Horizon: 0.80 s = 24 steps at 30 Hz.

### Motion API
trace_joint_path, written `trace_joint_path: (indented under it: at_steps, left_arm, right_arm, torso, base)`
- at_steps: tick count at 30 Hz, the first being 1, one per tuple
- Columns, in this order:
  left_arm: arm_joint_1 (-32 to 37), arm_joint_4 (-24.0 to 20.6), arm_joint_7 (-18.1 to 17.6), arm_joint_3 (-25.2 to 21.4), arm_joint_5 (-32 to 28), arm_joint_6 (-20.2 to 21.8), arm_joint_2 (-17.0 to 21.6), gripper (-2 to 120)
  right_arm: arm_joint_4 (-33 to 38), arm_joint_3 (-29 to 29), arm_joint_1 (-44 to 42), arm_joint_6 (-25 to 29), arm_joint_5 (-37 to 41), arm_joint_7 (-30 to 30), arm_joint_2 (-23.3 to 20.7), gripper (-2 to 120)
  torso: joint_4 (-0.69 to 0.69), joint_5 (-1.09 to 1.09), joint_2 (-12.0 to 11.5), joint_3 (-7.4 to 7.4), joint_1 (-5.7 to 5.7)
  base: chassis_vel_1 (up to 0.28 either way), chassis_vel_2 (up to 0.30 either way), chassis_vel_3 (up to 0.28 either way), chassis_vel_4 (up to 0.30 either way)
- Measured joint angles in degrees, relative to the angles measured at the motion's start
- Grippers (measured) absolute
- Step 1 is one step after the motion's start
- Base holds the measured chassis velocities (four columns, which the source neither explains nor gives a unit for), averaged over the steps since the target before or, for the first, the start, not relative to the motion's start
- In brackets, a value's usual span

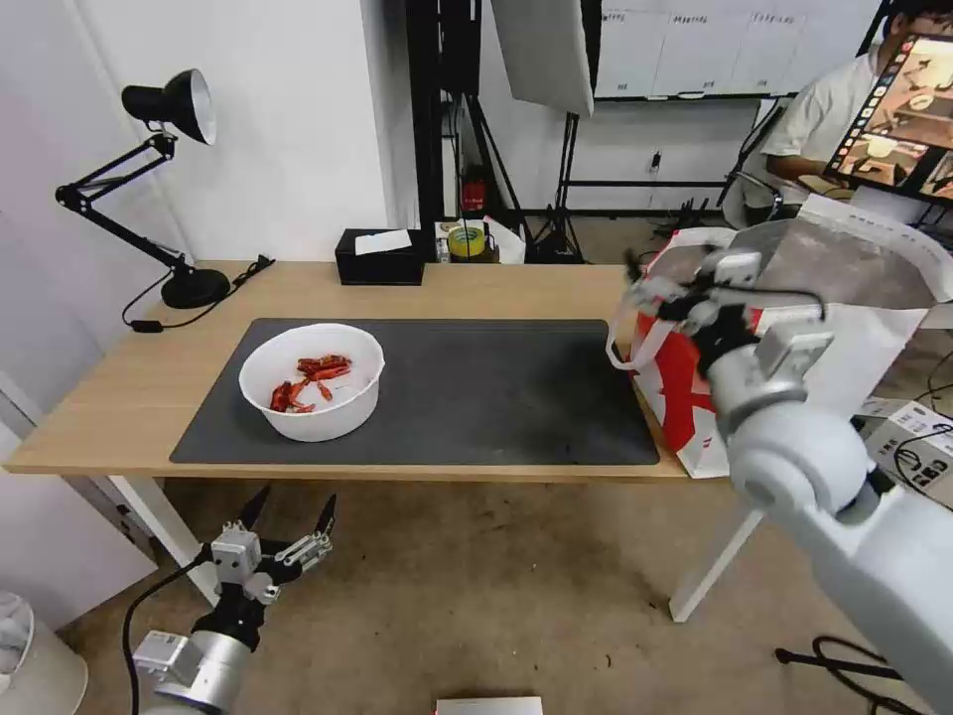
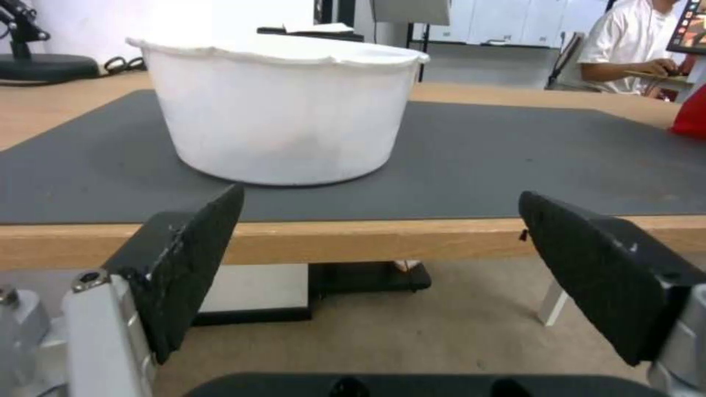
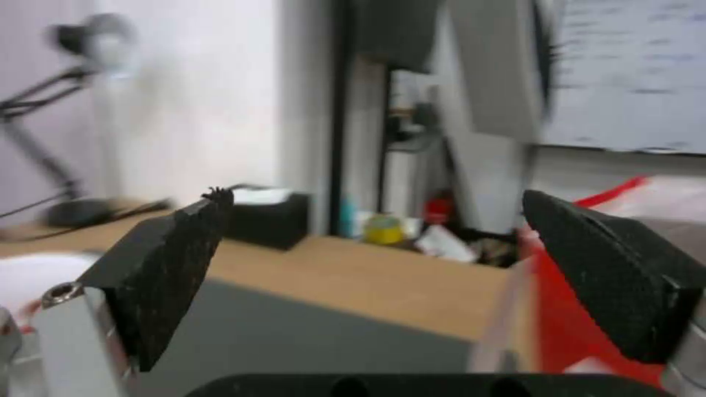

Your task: Pick up the trash from the table and place it into the takeout bag.

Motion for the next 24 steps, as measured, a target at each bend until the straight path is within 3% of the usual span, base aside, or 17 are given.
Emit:
trace_joint_path:
  at_steps: [3, 11, 19, 24]
  left_arm:
    - [0.0, -0.1, 0.0, -0.1, 0.0, 0.0, 0.0, 100]
    - [0.1, -0.2, 0.1, -0.5, 0.0, -0.1, -0.2, 100]
    - [0.3, -0.2, 0.3, -0.5, 0.0, -0.5, -0.2, 100]
    - [0.3, -0.1, 0.3, -0.2, 0.0, -0.6, -0.2, 100]
  right_arm:
    - [1.5, 1.8, -7.3, 5.0, -2.4, -6.6, -0.3, 100]
    - [2.4, 5.1, -20.7, 13.4, -7.8, -11.7, 2.1, 100]
    - [-2.2, 8.5, -37.3, 25.4, -21.1, -15.0, 10.2, 100]
    - [-5.8, 8.4, -42.0, 28.7, -25.2, -15.1, 13.9, 100]
  torso:
    - [-0.01, 0.02, 0.0, 0.00, 0.00]
    - [-0.01, 0.01, 0.0, 0.00, 0.00]
    - [-0.01, 0.01, 0.0, 0.00, 0.00]
    - [-0.02, 0.01, 0.0, 0.00, -0.01]
  base:
    - [0.000, 0.000, 0.000, 0.000]
    - [0.000, 0.000, 0.000, 0.000]
    - [0.000, 0.000, 0.000, 0.000]
    - [0.000, 0.000, 0.000, 0.000]
